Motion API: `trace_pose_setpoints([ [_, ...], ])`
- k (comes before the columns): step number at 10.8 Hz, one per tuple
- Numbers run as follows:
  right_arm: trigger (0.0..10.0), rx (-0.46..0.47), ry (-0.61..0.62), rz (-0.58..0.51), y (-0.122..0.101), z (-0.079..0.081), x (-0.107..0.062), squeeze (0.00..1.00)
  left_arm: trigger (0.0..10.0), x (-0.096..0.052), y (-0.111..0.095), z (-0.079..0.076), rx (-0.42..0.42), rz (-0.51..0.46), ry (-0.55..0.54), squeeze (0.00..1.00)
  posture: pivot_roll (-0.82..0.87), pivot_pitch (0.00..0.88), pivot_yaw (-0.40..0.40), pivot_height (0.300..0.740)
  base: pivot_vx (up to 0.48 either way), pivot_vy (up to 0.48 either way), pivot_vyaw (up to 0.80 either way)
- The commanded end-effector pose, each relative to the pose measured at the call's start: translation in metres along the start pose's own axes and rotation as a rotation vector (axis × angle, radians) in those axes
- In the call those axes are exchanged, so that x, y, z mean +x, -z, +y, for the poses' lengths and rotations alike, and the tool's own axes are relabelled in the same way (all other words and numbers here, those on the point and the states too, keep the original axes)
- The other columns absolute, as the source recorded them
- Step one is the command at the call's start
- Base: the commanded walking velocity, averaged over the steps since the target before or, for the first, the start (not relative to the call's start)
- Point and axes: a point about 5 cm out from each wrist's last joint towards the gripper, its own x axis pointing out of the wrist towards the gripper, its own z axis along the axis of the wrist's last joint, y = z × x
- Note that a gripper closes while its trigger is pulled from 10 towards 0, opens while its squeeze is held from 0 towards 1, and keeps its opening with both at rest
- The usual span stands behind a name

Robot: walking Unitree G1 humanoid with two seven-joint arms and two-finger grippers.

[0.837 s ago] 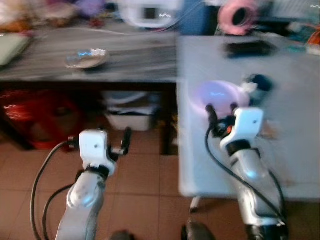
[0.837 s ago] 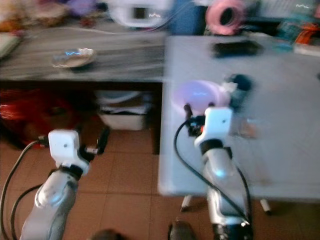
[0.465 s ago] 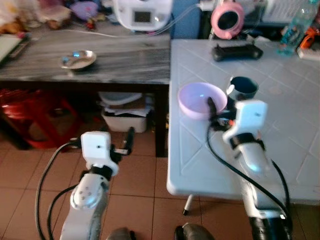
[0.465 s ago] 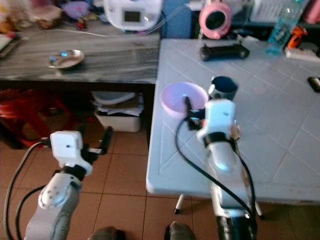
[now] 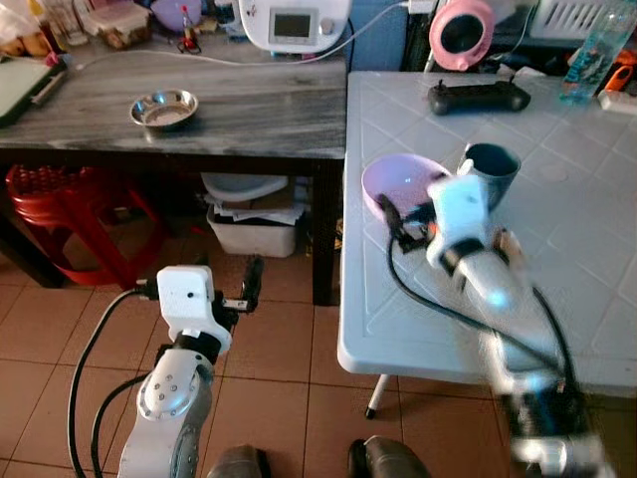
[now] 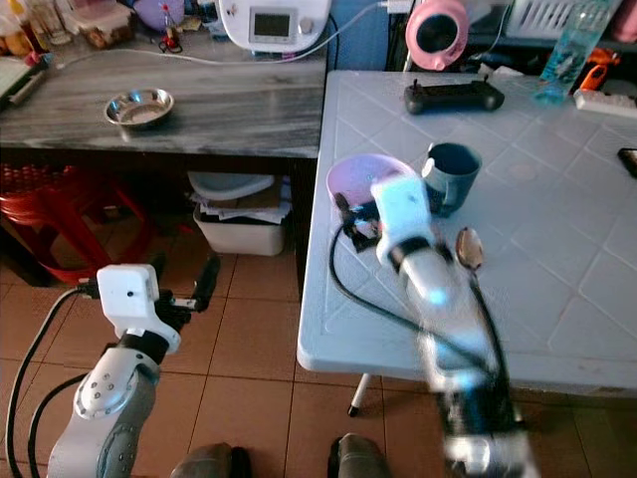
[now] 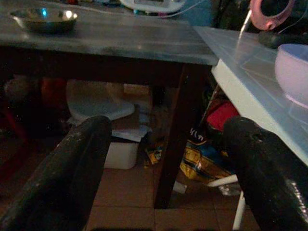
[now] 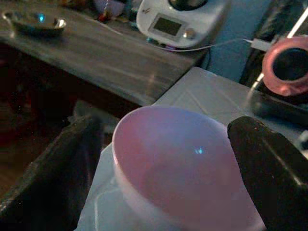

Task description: Setting the table

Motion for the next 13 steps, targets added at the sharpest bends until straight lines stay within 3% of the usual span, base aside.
trace_pose_setpoints([
  [1,10.0,-0.014,-0.047,0.028,-0.001,0.002,0.005,1.0,10.0,-0.002,0.002,0.001,-0.001,0.018,-0.007,0.0,-0.02,0.111,0.022,0.74,0.0,0.0,0.0],
  [2,10.0,-0.026,-0.078,0.038,-0.003,0.002,0.008,0.85,10.0,-0.003,0.003,0.001,-0.02,0.029,-0.011,0.0,-0.02,0.114,0.021,0.74,0.0,0.0,0.0],
  [3,10.0,-0.015,-0.119,0.059,-0.002,0.002,0.012,0.0,10.0,-0.004,0.005,0.002,-0.026,0.041,-0.015,0.0,-0.02,0.117,0.022,0.74,0.0,0.0,0.0],
  [6,10.0,-0.032,-0.189,0.093,-0.003,0.008,0.014,0.0,10.0,-0.005,0.006,0.002,-0.028,0.048,-0.014,0.0,-0.02,0.124,0.023,0.74,0.0,0.0,0.0],
  [11,10.0,-0.031,-0.232,0.274,0.017,0.01,-0.012,0.0,10.0,-0.005,0.008,0.001,-0.04,0.066,-0.007,0.0,-0.03,0.129,0.019,0.74,0.0,0.0,0.0],
  [12,7.5,-0.059,-0.234,0.305,0.022,0.007,-0.015,0.0,10.0,-0.005,0.009,0.0,-0.044,0.07,-0.003,0.0,-0.03,0.128,0.02,0.74,0.0,0.0,0.0],
  [13,0.0,-0.119,-0.239,0.322,0.024,0.003,-0.016,0.0,10.0,-0.005,0.009,0.0,-0.047,0.073,0.001,0.0,-0.03,0.128,0.02,0.74,0.0,0.0,0.0],
])
